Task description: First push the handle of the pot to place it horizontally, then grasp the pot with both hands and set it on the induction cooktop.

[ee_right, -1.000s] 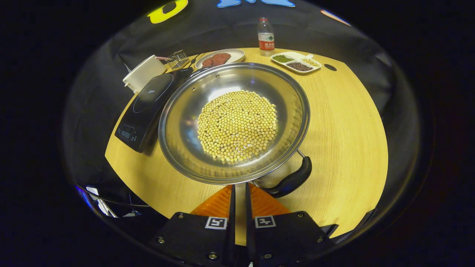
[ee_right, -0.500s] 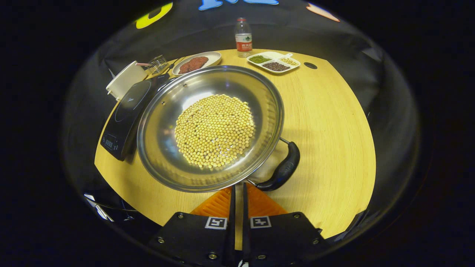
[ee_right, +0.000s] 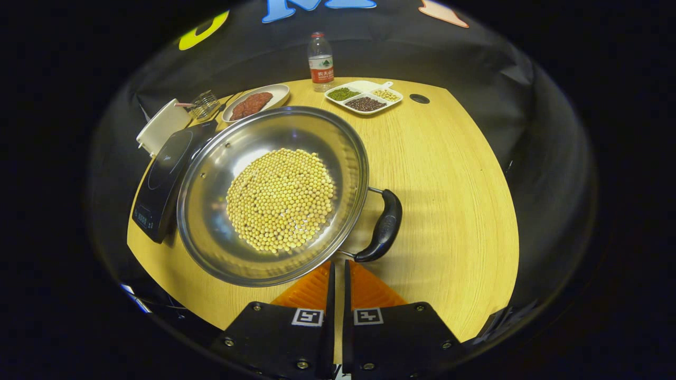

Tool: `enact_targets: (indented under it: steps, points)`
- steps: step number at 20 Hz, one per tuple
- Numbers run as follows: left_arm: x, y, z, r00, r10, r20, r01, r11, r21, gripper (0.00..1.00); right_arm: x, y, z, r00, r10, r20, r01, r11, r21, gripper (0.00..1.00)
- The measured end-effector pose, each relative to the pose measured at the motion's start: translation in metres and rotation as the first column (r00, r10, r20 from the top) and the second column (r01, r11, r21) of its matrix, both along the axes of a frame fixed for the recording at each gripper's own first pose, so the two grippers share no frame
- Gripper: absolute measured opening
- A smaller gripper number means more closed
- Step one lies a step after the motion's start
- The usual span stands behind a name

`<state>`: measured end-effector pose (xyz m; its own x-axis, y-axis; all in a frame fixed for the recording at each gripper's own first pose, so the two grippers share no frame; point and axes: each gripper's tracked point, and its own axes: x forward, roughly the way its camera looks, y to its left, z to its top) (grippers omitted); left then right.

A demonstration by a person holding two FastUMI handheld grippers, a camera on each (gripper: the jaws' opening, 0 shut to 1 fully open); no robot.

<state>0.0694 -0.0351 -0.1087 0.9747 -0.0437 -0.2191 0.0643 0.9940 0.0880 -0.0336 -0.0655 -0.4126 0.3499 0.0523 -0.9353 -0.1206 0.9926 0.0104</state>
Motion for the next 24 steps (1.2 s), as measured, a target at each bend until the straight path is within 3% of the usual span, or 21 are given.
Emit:
enact_targets:
  steps: [2,15,22,24]
  points:
    - [0.001,0.001,-0.001,1.0,0.003,-0.003,-0.003,1.0,0.002,0.95,0.007,-0.005,0.0,1.0,-0.02,0.005,0.02,1.0,0.006,0.07]
    - [-0.005,0.005,-0.003,1.0,0.027,-0.006,-0.027,0.999,0.02,0.97,0.048,-0.032,-0.001,0.998,-0.051,0.046,0.053,0.998,-0.034,0.07]
    - [-0.006,-0.001,-0.024,0.999,0.015,-0.03,-0.015,1.0,-0.001,0.95,0.049,-0.035,0.006,0.995,-0.063,0.075,0.065,0.998,-0.027,0.07]
    - [-0.006,-0.004,-0.037,0.999,0.005,-0.043,-0.005,1.0,-0.014,0.95,0.046,-0.03,0.017,0.991,-0.079,0.109,0.078,0.997,0.016,0.07]
